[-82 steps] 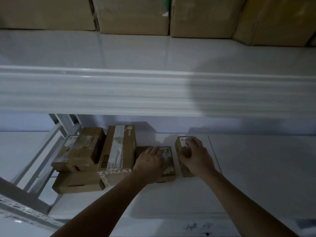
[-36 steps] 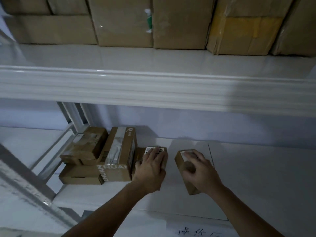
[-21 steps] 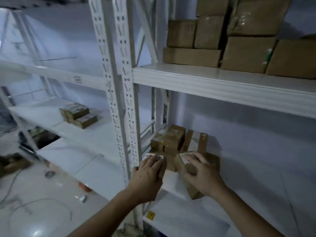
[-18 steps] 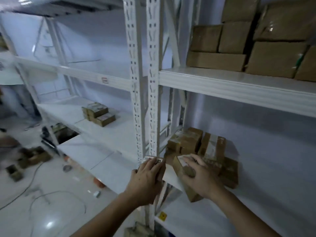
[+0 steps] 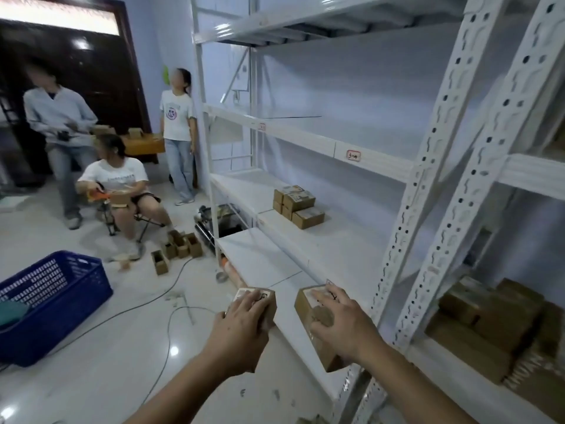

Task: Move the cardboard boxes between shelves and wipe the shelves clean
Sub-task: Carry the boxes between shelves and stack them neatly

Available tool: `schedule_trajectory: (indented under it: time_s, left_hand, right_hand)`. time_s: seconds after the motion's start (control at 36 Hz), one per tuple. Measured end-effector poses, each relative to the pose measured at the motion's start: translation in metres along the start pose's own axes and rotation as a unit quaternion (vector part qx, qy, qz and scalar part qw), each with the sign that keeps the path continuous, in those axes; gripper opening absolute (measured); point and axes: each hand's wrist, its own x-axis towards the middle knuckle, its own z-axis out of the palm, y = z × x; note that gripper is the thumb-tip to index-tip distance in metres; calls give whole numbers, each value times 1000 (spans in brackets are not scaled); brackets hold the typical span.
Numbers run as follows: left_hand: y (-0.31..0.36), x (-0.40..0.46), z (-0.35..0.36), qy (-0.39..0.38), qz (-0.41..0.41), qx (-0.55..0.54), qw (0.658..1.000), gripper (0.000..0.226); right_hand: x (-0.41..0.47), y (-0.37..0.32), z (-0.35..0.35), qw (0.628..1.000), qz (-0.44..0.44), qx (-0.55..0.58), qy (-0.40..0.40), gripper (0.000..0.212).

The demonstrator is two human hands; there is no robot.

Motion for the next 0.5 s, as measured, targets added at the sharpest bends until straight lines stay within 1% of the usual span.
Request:
schedule_trajectory:
  time_s: [0.14, 0.33, 0.5]
  left_hand:
    - [-49, 39, -9, 12, -20, 3, 1000, 50]
    - [-99, 121, -31, 16, -44, 6, 999, 49]
    - [-140, 187, -42, 10, -50, -4, 999, 53]
  right_hand:
    - [66, -29, 25, 1000, -19, -3, -13, 90]
    - [167, -55, 41, 999, -23, 0, -27, 91]
    - [244, -72, 44, 999, -31, -8, -40, 74]
